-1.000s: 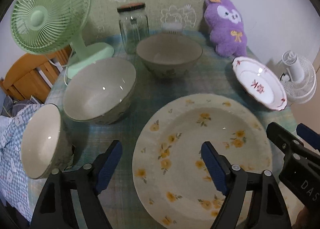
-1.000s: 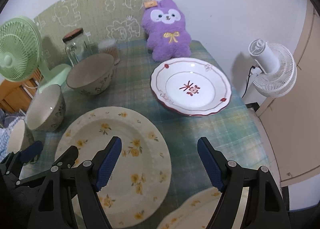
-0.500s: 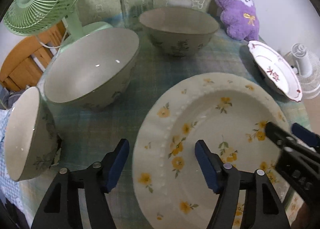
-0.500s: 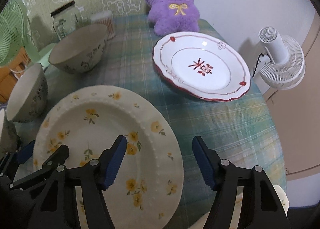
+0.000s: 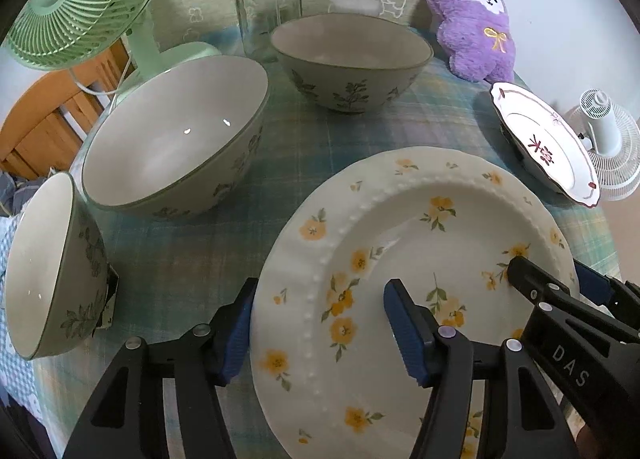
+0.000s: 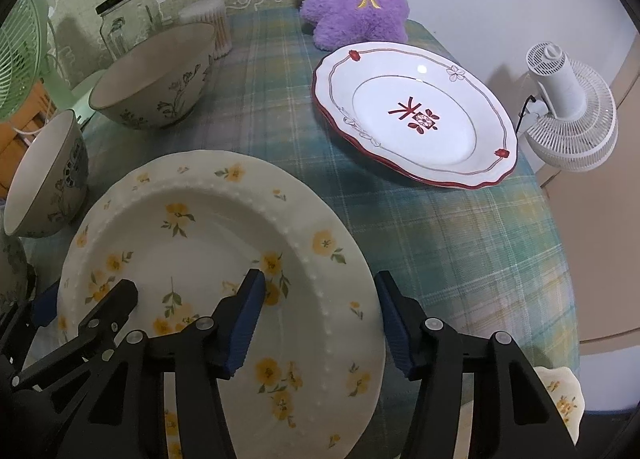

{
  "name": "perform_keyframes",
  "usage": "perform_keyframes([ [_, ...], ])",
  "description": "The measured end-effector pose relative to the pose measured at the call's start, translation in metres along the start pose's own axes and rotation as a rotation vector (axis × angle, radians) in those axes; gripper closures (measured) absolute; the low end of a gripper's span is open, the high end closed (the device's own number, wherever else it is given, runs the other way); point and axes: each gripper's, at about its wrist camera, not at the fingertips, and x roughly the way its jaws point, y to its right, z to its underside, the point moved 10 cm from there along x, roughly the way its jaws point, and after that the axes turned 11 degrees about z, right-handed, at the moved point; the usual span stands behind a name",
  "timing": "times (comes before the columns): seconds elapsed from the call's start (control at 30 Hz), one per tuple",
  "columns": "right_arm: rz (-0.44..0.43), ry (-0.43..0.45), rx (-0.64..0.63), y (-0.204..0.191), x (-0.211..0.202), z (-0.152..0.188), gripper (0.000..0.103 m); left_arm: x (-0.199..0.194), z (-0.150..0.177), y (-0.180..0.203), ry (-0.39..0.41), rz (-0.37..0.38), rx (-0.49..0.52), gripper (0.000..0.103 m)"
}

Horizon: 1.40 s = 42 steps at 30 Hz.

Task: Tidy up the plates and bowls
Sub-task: 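Lift the plate stack with both tools and carry it toward the red-rimmed plate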

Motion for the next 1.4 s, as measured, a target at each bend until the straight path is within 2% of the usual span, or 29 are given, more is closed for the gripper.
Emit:
perform_keyframes([
  [0.23, 0.006, -0.023, 0.015, 0.001, -0.012, 0.007, 0.045, -0.012, 0.012, 0.001, -0.023, 0.001, -0.006, 0.04],
  [0.43, 0.015, -0.009, 0.03, 0.005, -0.032, 0.013, 0.045, -0.031, 0.016, 0.004, -0.008, 0.016, 0.0, 0.04],
  [0.53, 0.023, -0.003, 0.044, 0.01, -0.045, 0.018, 0.045, -0.041, 0.02, 0.007, -0.004, 0.051, -0.008, 0.04],
  [0.73, 0.039, 0.01, 0.081, 0.026, -0.069, 0.034, 0.045, -0.062, 0.028, 0.021, 0.016, 0.065, 0.031, 0.04],
  [1.07, 0.044, 0.025, 0.108, 0.066, -0.1, 0.062, 0.045, -0.094, 0.055, 0.054, 0.03, 0.095, 0.055, 0.04],
  [1.4, 0.049, 0.018, 0.1, 0.122, -0.106, 0.088, 0.045, -0.094, 0.091, 0.108, -0.006, 0.093, 0.05, 0.04],
])
